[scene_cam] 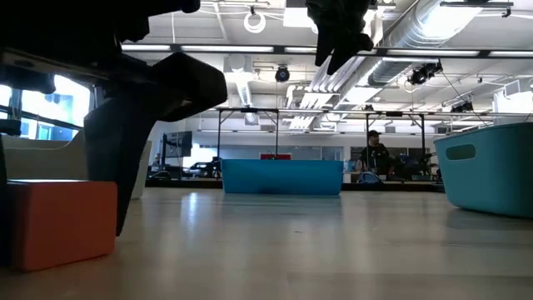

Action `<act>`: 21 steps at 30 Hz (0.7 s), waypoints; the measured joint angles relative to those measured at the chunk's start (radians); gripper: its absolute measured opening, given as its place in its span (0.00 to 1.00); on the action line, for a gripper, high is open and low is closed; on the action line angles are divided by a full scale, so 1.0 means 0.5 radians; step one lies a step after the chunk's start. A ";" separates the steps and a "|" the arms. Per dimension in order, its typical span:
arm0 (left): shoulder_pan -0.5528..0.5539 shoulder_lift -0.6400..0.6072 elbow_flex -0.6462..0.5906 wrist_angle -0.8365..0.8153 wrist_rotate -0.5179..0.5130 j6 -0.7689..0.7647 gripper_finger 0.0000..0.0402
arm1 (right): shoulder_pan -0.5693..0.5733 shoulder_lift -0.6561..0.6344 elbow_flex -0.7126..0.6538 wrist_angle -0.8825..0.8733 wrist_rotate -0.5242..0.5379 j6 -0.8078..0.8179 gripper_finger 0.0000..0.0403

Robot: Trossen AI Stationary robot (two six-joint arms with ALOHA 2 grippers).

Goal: Sort & place blocks by color
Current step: Put the orange block into the green bin

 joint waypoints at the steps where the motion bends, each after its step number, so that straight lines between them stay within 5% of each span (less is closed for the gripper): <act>1: 0.001 0.001 0.000 -0.001 0.000 0.000 0.41 | 0.000 0.000 0.000 0.000 0.000 -0.001 0.51; 6: 0.017 -0.003 0.002 0.002 0.002 0.000 0.26 | 0.000 0.000 0.000 -0.001 0.000 -0.002 0.51; 21: 0.271 -0.078 -0.002 -0.086 -0.021 -0.011 0.26 | -0.021 0.000 0.000 -0.004 -0.038 -0.091 0.51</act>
